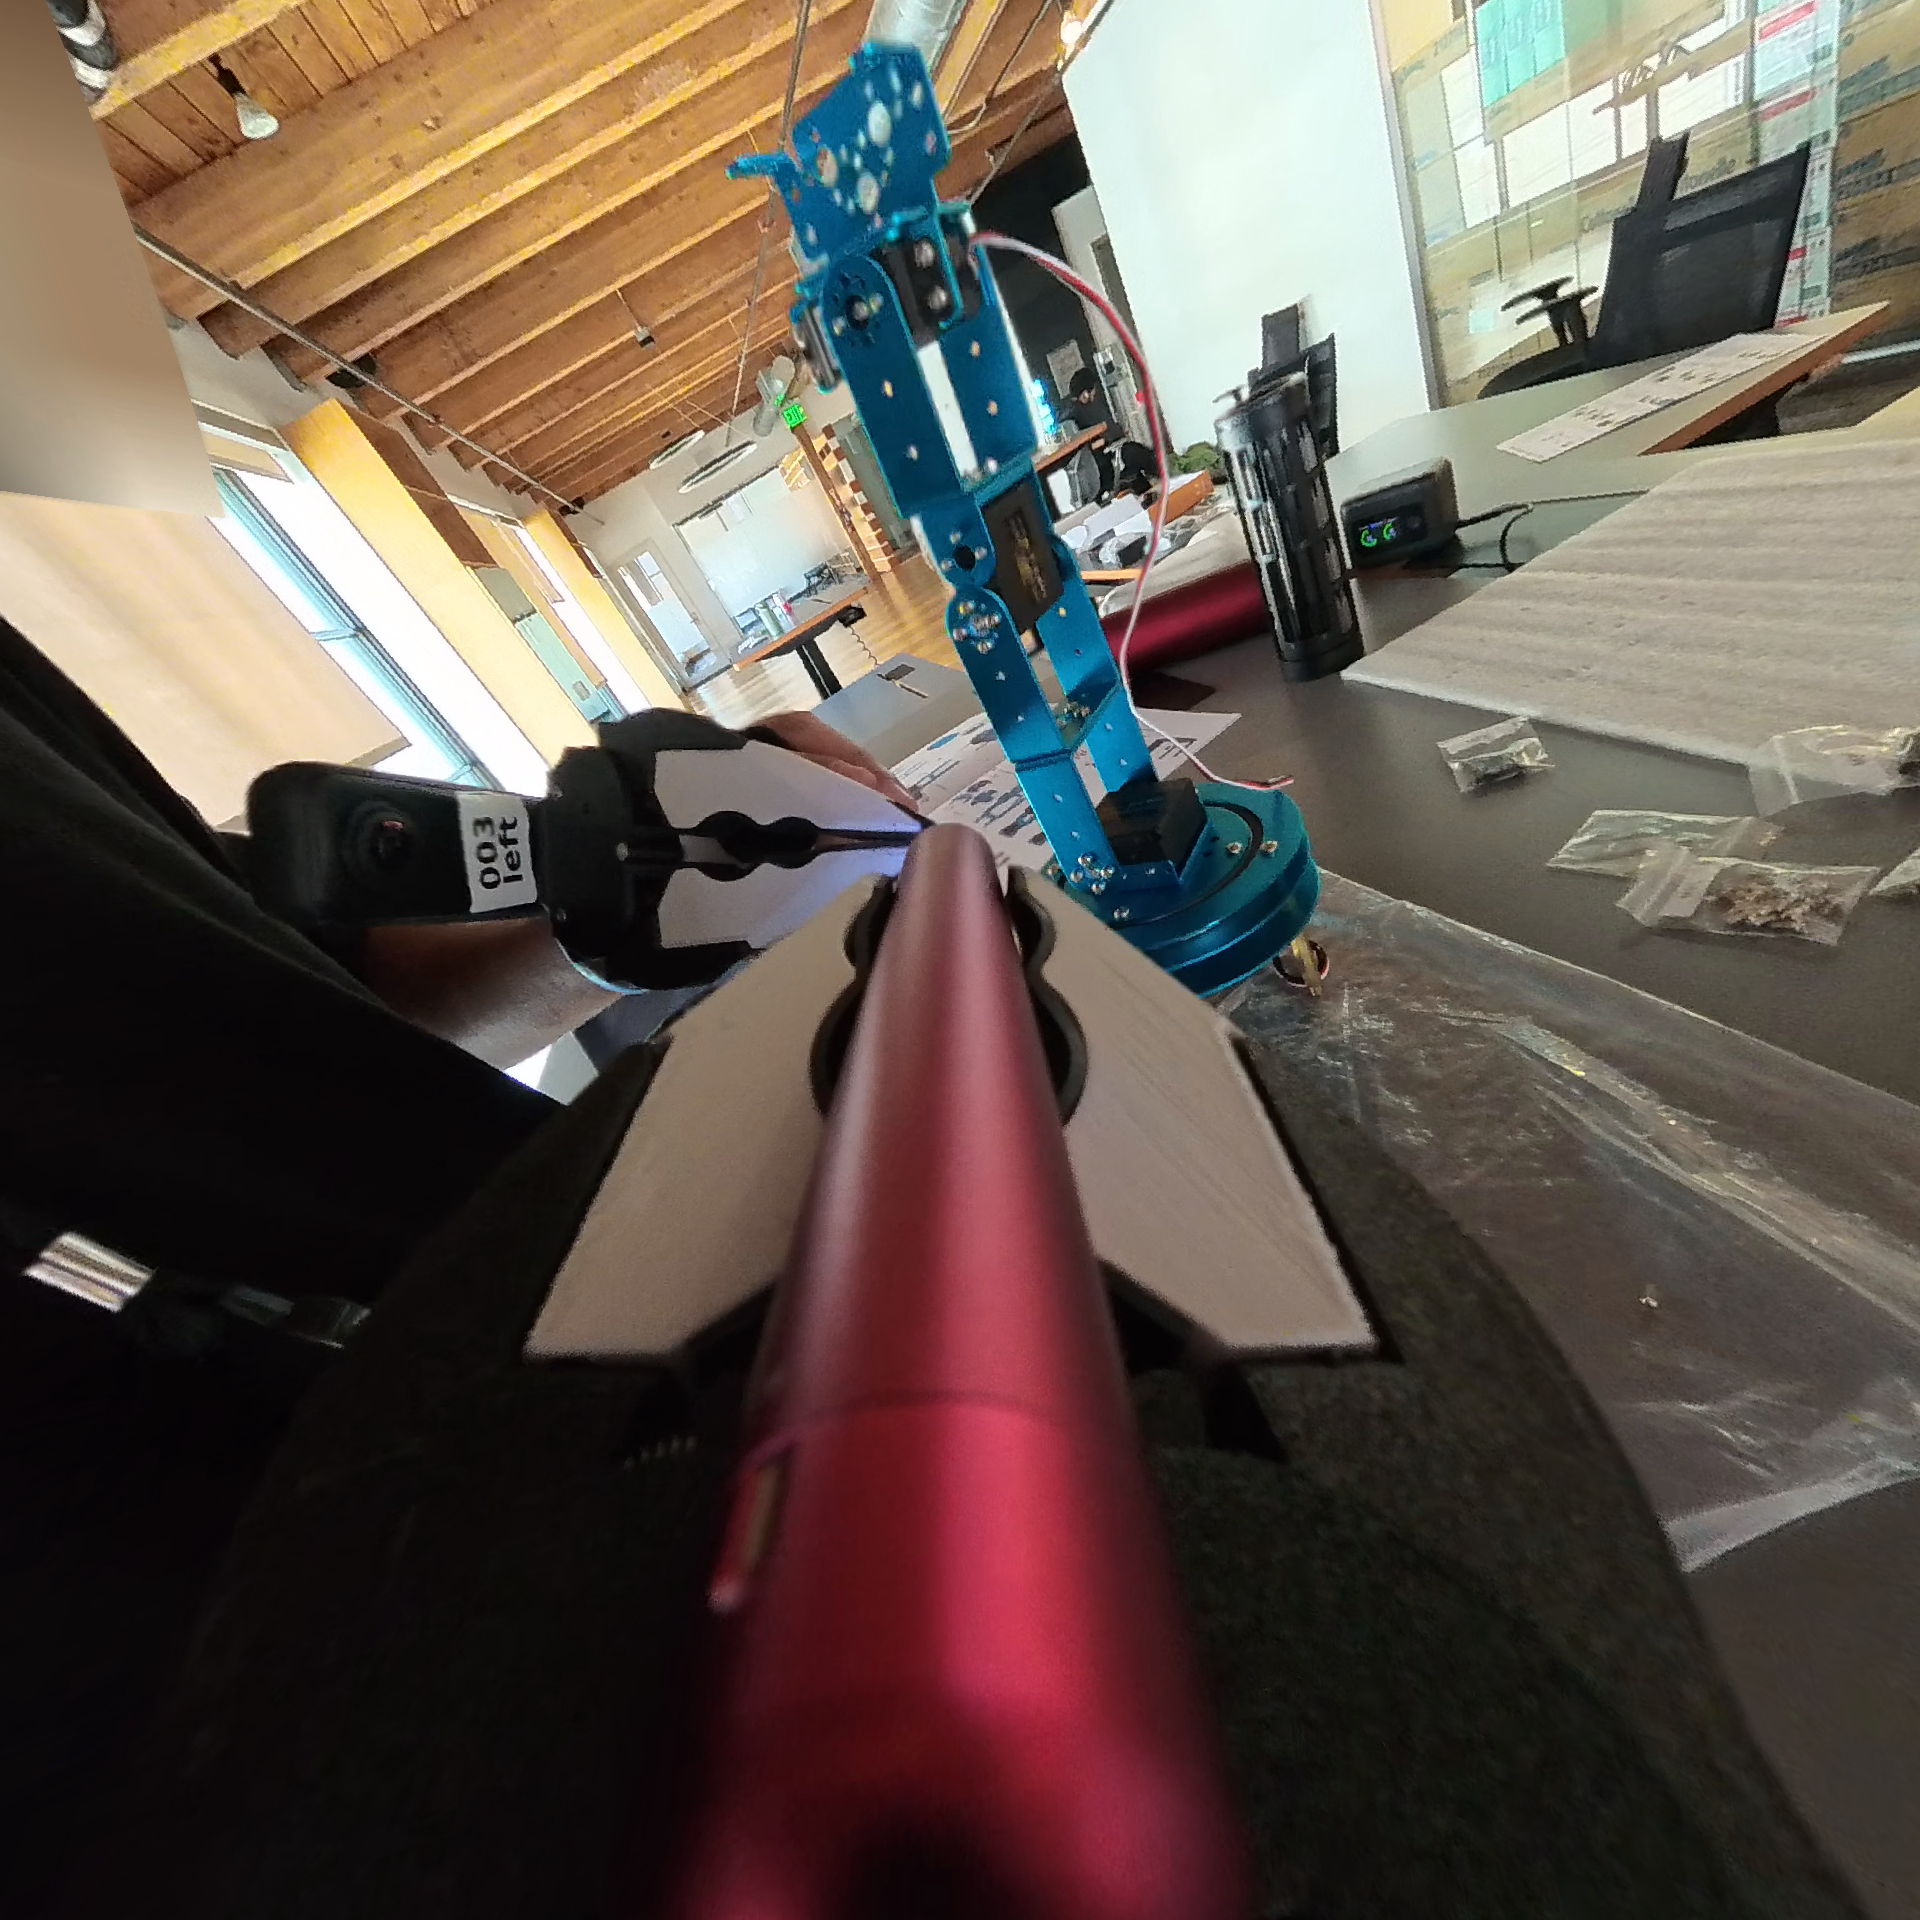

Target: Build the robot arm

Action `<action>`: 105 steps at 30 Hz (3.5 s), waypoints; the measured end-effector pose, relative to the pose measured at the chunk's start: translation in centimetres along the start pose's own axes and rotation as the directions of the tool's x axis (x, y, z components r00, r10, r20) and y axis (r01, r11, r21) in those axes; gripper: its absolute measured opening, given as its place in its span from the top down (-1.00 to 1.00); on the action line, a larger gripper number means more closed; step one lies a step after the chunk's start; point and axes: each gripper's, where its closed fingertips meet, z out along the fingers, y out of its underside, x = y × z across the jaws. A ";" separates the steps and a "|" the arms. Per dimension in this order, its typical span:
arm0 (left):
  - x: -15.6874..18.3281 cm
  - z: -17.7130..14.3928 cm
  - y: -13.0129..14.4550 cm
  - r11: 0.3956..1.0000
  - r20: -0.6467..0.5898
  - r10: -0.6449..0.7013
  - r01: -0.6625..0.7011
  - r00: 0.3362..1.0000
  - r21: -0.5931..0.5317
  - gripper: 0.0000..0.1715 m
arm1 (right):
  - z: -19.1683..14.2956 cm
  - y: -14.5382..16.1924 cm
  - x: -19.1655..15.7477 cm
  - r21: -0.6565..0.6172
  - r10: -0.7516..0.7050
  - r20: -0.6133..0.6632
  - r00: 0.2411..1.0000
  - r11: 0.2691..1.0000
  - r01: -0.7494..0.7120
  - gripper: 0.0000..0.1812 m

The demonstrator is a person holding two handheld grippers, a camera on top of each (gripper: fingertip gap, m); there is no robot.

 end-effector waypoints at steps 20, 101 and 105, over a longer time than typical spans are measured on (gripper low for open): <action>-0.3 0.2 0.2 1.000 -0.005 0.006 -0.006 1.000 -0.004 1.00 | 0.3 0.0 0.6 -0.007 0.008 -0.004 1.000 1.000 -0.008 0.74; -0.9 0.2 0.5 0.965 -0.078 -0.262 0.260 0.962 -0.033 1.00 | 0.7 -1.0 -0.9 -0.042 -0.037 0.038 0.999 0.998 0.039 0.74; -0.6 0.0 0.4 0.970 -0.094 -0.241 0.240 0.966 -0.022 1.00 | 0.6 -0.8 -0.9 -0.051 0.002 0.069 0.998 0.999 0.002 0.74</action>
